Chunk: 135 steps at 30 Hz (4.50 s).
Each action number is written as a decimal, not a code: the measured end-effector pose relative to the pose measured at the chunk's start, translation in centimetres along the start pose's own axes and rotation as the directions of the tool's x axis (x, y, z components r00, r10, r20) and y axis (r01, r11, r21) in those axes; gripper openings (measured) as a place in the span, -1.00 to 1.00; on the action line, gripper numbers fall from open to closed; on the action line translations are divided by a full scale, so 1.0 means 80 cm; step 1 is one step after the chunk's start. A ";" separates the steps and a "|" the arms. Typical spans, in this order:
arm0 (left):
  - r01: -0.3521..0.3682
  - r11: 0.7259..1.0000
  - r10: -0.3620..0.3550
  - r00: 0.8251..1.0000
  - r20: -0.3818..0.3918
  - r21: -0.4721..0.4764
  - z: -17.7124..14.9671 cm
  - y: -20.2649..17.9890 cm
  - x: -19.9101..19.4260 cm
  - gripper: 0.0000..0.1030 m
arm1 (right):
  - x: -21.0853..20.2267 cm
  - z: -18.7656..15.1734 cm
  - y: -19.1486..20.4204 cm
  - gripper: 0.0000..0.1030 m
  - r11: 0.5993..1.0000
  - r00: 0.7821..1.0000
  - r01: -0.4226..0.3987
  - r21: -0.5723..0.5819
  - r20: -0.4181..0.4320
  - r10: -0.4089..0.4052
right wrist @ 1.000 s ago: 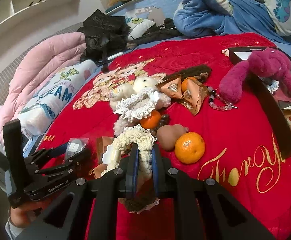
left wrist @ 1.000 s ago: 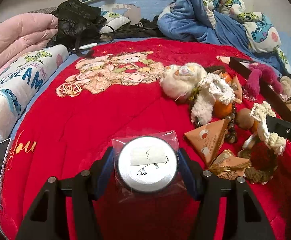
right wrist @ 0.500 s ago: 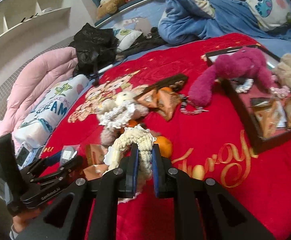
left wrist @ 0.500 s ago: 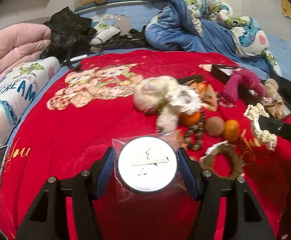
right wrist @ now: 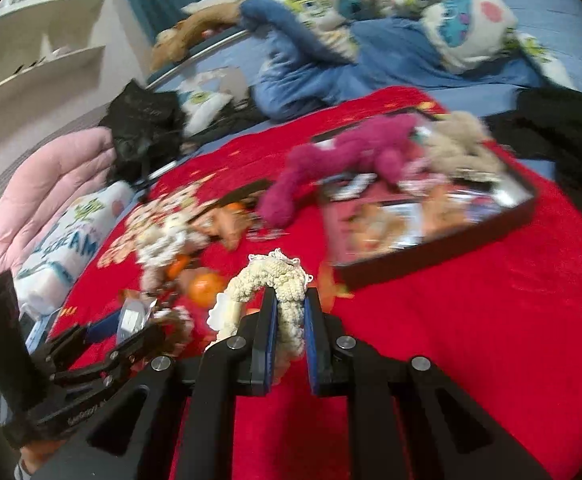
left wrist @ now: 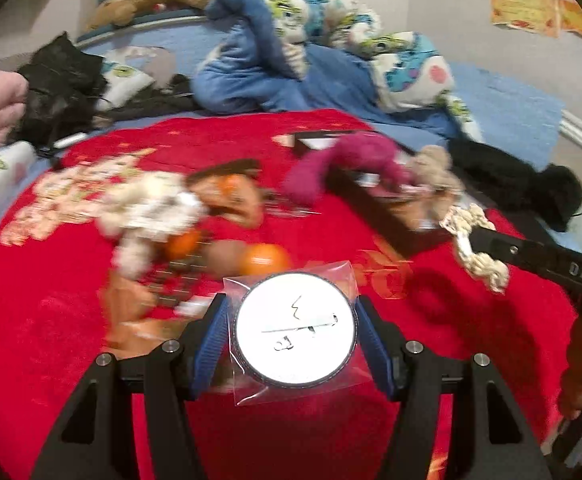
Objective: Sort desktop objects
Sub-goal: 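Carry the bagged tin and cream scrunchie in both grippers over the black box, then lower the tin and scrunchie into the black box and open both grippers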
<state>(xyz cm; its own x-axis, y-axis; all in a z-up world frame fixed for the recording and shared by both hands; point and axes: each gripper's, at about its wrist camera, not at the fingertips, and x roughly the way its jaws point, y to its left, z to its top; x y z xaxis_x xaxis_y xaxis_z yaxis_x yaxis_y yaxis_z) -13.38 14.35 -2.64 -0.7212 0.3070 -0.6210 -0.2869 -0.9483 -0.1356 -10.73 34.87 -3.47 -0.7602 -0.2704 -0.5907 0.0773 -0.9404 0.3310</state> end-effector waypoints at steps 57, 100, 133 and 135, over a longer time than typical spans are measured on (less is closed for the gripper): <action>0.108 0.984 -0.109 0.994 0.004 0.141 0.160 -0.128 0.214 0.24 | 0.062 0.137 -0.127 -0.75 0.966 0.956 0.248 0.077 0.144 -0.257; 0.066 0.971 -0.077 0.996 0.037 0.230 0.134 -0.149 0.214 0.27 | 0.092 0.089 -0.142 -0.66 0.945 0.939 0.327 0.030 0.104 -0.328; 0.056 0.988 -0.070 0.992 0.101 0.141 0.149 -0.110 0.178 1.00 | 0.046 0.088 -0.149 0.68 0.948 0.920 0.288 0.138 0.233 -0.314; 0.056 0.990 -0.068 0.994 0.091 0.127 0.151 -0.105 0.174 1.00 | 0.043 0.089 -0.145 0.68 0.949 0.920 0.285 0.136 0.239 -0.310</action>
<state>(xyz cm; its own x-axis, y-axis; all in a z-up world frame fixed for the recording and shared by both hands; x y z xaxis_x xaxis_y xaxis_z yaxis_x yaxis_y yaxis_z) -28.63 27.55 -0.78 -0.7544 0.3764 -0.5378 -0.4042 -0.9119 -0.0712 -18.83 46.28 -4.09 -0.8778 0.0923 -0.4700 -0.2308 -0.9413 0.2462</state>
